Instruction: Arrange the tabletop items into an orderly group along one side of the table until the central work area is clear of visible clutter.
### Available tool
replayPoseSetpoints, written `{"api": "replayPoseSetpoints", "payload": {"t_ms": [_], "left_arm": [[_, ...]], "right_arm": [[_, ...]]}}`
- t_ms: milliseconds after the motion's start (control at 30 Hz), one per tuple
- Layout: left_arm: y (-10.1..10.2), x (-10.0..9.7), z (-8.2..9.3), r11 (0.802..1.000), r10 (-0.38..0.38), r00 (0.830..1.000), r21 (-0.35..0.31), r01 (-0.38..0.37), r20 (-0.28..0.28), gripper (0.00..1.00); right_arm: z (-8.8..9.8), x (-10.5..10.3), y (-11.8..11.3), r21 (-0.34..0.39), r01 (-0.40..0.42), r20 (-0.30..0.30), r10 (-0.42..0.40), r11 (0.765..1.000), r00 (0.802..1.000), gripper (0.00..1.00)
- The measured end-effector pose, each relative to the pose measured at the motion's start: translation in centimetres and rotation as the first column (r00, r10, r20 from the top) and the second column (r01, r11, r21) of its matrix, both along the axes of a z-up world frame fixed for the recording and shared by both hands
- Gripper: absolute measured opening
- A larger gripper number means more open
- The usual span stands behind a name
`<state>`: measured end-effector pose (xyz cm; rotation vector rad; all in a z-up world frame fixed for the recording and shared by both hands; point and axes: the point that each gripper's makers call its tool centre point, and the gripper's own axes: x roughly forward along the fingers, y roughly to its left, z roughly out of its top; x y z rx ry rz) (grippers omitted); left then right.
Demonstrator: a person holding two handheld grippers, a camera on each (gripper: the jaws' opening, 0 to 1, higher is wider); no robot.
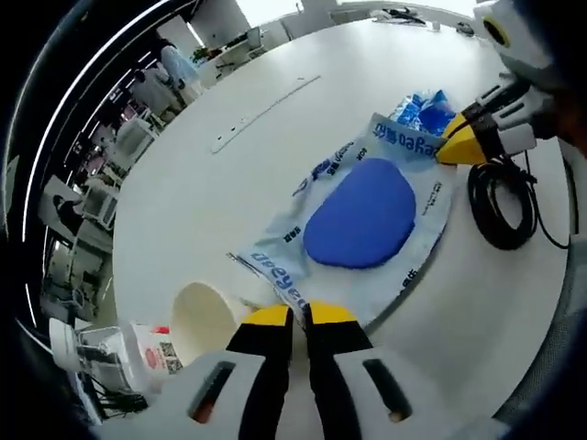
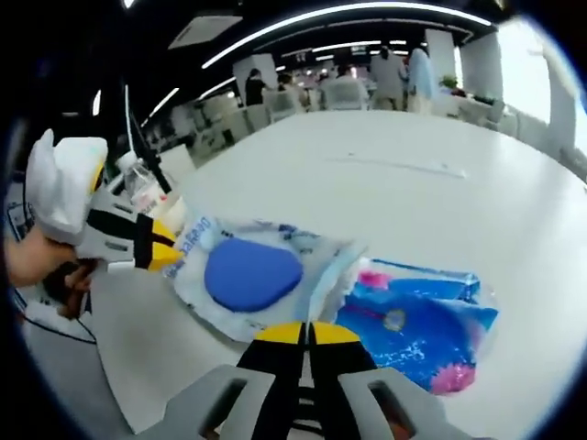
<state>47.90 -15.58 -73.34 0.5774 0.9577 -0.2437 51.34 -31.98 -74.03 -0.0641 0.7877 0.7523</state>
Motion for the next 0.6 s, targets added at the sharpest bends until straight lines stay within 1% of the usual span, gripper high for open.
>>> {"api": "replayPoseSetpoints", "payload": {"t_ms": [67, 100, 133, 167, 233, 267, 333, 367, 467, 500, 567, 600], "left_arm": [[0.1, 0.1, 0.1, 1.000, 0.008, 1.000, 0.000, -0.008, 0.002, 0.03], [0.3, 0.2, 0.2, 1.000, 0.008, 1.000, 0.012, -0.008, 0.009, 0.04], [0.1, 0.4, 0.5, 1.000, -0.002, 1.000, 0.008, 0.001, 0.026, 0.07], [-0.2, 0.6, 0.8, 1.000, -0.019, 0.999, 0.018, 0.018, 0.042, 0.11], [-0.5, 1.0, 1.4, 0.997, -0.055, 0.996, 0.050, 0.052, 0.065, 0.17], [-0.7, 1.0, 1.6, 0.998, -0.051, 0.996, 0.040, 0.049, 0.069, 0.17], [-1.3, 1.1, 2.2, 0.999, -0.031, 0.995, -0.008, 0.032, 0.095, 0.13], [-1.5, 1.0, 2.6, 0.999, -0.027, 0.994, -0.015, 0.029, 0.102, 0.12], [-2.3, 0.4, 2.8, 0.999, -0.042, 0.993, -0.029, 0.045, 0.113, 0.09], [-2.4, 0.2, 2.8, 0.998, -0.044, 0.992, -0.033, 0.048, 0.116, 0.09], [-2.9, -0.3, 2.7, 0.997, -0.031, 0.993, -0.071, 0.040, 0.118, 0.10], [-3.1, -0.5, 2.7, 0.995, -0.024, 0.993, -0.089, 0.035, 0.118, 0.12]], "right_arm": [[-0.3, 0.0, 0.1, 0.002, 0.019, -0.005, -0.019, 1.000, 1.000, 0.00], [-0.4, 0.0, 0.1, 0.000, 0.028, -0.003, -0.028, 1.000, 1.000, 0.00], [-0.4, 0.1, 0.2, 0.003, 0.032, 0.000, -0.032, 0.999, 0.999, 0.00], [-0.8, 0.0, 0.1, -0.008, 0.045, -0.010, -0.045, 0.999, 0.999, 0.00], [-1.1, -0.1, 0.1, -0.010, 0.063, -0.015, -0.063, 0.998, 0.998, 0.00], [-1.2, -0.1, 0.1, -0.004, 0.071, -0.020, -0.071, 0.997, 0.997, 0.00], [-1.4, -0.3, 0.1, 0.003, 0.080, -0.020, -0.080, 0.997, 0.997, 0.00], [-1.5, -0.5, 0.1, -0.010, 0.072, -0.012, -0.072, 0.997, 0.997, 0.00], [-1.7, -0.6, 0.0, -0.034, 0.053, 0.004, -0.053, 0.998, 0.999, 0.03], [-1.6, -0.6, 0.0, -0.031, 0.053, 0.004, -0.053, 0.998, 0.999, 0.05], [-1.3, -0.5, 0.0, -0.012, 0.057, 0.006, -0.057, 0.998, 0.998, 0.08], [-0.9, -0.4, 0.1, 0.012, 0.068, 0.012, -0.068, 0.998, 0.998, 0.13]]}}
